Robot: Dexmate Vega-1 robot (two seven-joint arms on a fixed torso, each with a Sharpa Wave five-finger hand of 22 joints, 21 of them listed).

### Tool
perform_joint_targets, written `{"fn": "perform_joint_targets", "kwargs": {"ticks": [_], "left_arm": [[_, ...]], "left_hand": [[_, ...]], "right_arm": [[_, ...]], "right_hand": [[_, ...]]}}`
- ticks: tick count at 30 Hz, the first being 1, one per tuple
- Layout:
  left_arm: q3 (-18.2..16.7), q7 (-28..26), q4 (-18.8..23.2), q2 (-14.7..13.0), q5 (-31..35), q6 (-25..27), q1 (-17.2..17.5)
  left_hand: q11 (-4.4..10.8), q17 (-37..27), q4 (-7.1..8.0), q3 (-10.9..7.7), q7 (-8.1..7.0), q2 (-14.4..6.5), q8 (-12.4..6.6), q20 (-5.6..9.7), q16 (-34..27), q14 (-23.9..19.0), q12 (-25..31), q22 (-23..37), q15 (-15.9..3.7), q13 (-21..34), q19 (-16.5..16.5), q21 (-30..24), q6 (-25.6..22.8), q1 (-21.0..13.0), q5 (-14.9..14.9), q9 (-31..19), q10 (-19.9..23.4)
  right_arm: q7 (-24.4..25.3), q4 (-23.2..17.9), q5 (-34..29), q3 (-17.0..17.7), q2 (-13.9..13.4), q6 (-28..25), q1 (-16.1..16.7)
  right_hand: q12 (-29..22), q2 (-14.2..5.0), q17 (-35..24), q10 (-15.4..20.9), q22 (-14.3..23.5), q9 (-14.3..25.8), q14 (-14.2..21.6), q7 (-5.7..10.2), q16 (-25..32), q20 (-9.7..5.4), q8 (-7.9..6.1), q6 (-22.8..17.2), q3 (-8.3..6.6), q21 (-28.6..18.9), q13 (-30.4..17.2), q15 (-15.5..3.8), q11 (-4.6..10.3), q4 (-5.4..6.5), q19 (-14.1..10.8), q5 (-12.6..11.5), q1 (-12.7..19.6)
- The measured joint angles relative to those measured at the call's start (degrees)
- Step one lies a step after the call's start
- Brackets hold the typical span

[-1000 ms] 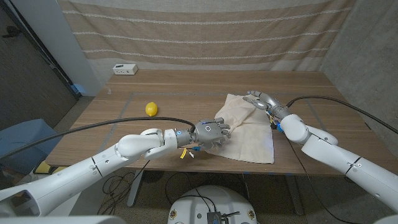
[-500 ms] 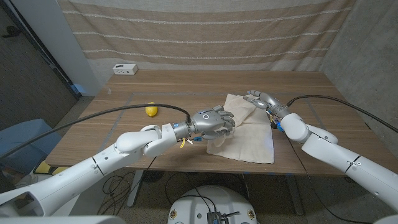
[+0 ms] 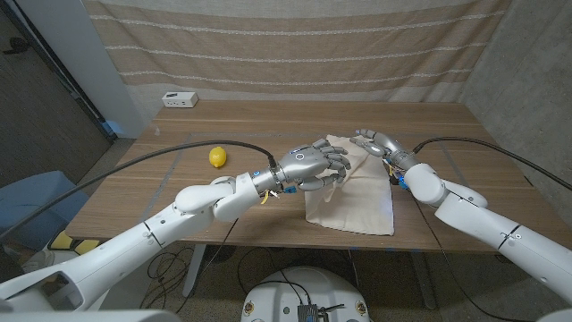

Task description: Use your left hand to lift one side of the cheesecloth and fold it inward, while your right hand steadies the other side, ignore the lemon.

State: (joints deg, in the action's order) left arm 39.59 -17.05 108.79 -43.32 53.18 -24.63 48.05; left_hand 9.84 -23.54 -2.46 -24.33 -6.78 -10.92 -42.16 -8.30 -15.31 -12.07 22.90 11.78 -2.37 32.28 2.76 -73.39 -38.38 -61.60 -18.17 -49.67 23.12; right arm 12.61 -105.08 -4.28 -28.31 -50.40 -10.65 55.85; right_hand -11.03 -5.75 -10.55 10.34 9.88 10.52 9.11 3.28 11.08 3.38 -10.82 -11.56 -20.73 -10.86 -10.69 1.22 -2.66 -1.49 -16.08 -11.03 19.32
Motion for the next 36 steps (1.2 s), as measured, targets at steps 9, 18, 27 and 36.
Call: {"fn": "perform_joint_targets", "kwargs": {"ticks": [9, 18, 27, 36], "left_arm": [[2.4, -7.2, -3.5, 4.0, 4.0, -1.9, -3.2], [6.3, -14.2, -8.6, 8.4, 8.6, -1.9, -7.6], [10.8, -19.4, -13.6, 12.3, 12.2, -0.9, -12.3], [14.1, -11.7, -8.2, 11.9, 11.4, 3.0, -17.1]], "left_hand": [[0.22, -0.3, -0.29, -0.31, -0.41, 0.4, -0.37, 0.31, 0.0, -0.6, 0.6, -0.2, 0.03, 0.6, -0.3, -0.6, -0.4, 0.4, 0.1, 0.6, 0.2], [0.43, -0.5, -0.76, -0.78, -0.93, 0.4, -0.90, 1.03, 0.0, -1.3, 1.1, -0.6, 0.05, 1.3, -1.0, -1.2, -0.9, 0.4, 0.5, 1.4, 0.4], [1.66, -0.7, -2.80, -0.69, -2.08, 3.0, -2.05, 2.85, 0.0, -2.6, 2.2, -0.9, 0.09, 2.2, -2.8, -2.2, -4.8, 0.8, 1.0, 3.9, 1.9], [0.71, 2.7, -3.76, 1.09, -2.81, 6.9, 10.57, 3.62, 3.3, 2.8, -4.7, -1.4, 0.20, -4.2, 2.6, 0.1, -10.4, 10.7, 3.3, 23.3, -2.0]], "right_arm": [[0.1, -0.2, 0.0, 0.5, -0.5, 1.4, 0.4], [-0.1, 0.3, 0.2, 1.1, -0.9, 3.0, 0.6], [-0.1, 1.2, 0.6, 2.2, -1.3, 5.0, 1.2], [0.4, 1.9, 1.5, 3.4, -1.9, 6.9, 2.2]], "right_hand": [[0.0, 0.00, 0.0, 0.0, 0.0, 0.0, 0.0, 0.00, 0.0, 0.00, 0.00, 0.0, 0.00, 0.0, 0.0, 0.00, 0.00, 0.00, 0.0, 0.0, 0.0], [0.0, 0.00, 0.0, 0.0, 0.0, 0.0, 0.0, 0.00, 0.0, 0.32, 0.00, 0.0, 0.00, 0.0, 0.0, 0.00, 0.00, 0.00, -0.3, 0.0, 0.0], [0.0, 0.00, 0.0, 0.0, 0.0, 0.0, 0.0, 0.00, 0.0, 0.52, 0.00, 0.0, 0.00, 0.0, 0.0, 0.00, 0.00, 0.00, -0.5, 0.0, 0.0], [0.0, -0.23, 0.0, 0.0, 0.0, 0.0, 0.0, 0.00, 0.0, 0.72, 0.00, 0.0, 0.00, 0.0, 0.0, 0.00, 0.00, 0.00, -0.7, 0.0, -0.2]]}}
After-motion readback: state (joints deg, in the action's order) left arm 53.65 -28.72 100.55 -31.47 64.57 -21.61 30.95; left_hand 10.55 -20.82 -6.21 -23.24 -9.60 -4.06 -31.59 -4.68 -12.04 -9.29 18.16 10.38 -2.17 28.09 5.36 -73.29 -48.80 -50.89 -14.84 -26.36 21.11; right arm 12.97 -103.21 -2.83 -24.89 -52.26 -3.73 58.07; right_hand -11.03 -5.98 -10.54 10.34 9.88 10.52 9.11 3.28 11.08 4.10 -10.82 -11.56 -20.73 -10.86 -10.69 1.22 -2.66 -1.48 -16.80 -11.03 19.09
